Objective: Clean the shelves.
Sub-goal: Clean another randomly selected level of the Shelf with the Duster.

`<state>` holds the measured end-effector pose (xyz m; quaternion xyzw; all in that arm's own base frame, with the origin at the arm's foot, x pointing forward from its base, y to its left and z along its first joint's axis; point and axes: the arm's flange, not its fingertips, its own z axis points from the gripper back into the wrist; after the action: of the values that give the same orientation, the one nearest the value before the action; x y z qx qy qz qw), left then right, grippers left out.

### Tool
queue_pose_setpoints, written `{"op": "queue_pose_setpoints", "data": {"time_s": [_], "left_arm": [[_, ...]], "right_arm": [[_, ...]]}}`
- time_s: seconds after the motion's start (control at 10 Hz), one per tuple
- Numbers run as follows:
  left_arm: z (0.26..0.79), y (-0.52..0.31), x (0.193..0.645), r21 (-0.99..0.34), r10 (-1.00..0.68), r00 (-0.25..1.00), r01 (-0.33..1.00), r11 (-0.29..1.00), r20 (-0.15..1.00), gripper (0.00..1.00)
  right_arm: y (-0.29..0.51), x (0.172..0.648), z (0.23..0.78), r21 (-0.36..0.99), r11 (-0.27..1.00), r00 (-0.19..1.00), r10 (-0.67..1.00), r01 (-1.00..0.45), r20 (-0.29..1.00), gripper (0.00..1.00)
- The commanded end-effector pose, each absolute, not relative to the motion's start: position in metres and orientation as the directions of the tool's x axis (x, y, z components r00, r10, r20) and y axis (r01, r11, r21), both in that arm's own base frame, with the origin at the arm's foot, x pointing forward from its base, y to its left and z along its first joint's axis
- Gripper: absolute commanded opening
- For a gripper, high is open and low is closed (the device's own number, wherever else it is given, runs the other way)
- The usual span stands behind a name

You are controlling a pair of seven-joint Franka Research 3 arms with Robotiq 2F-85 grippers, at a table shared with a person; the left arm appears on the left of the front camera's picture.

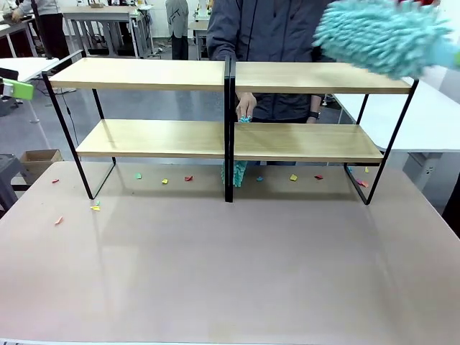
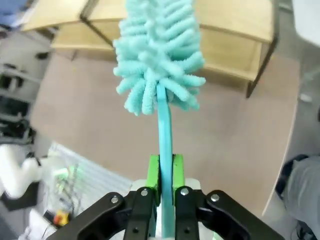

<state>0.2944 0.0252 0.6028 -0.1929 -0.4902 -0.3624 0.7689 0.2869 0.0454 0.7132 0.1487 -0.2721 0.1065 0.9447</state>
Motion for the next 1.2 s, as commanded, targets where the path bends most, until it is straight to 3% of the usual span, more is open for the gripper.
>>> {"op": "queue_pose_setpoints", "data": {"time_s": [0.0,0.3,0.6,0.8,1.1], "left_arm": [[0.602,0.025,0.295,0.061,-0.37,0.251,0.751,0.658,0.894,1.0],[0.602,0.025,0.295,0.061,-0.37,0.251,0.751,0.658,0.894,1.0],[0.602,0.025,0.295,0.061,-0.37,0.251,0.751,0.658,0.894,1.0],[0.602,0.025,0.295,0.061,-0.37,0.251,0.751,0.658,0.894,1.0],[0.602,0.025,0.295,0.061,-0.37,0.251,0.751,0.658,0.894,1.0]], "right_arm": [[0.06,0.31,0.72,0.144,0.978,0.842,0.048,-0.148,0.538,0.12],[0.074,0.351,0.703,0.026,0.999,0.872,0.023,-0.041,0.489,0.12],[0.066,0.361,0.693,-0.01,1.0,0.882,0.005,-0.001,0.472,0.12],[0.062,0.361,0.692,-0.121,0.99,0.89,-0.015,0.079,0.455,0.12],[0.058,0.351,0.696,-0.184,0.965,0.839,-0.058,0.186,0.541,0.12]]}}
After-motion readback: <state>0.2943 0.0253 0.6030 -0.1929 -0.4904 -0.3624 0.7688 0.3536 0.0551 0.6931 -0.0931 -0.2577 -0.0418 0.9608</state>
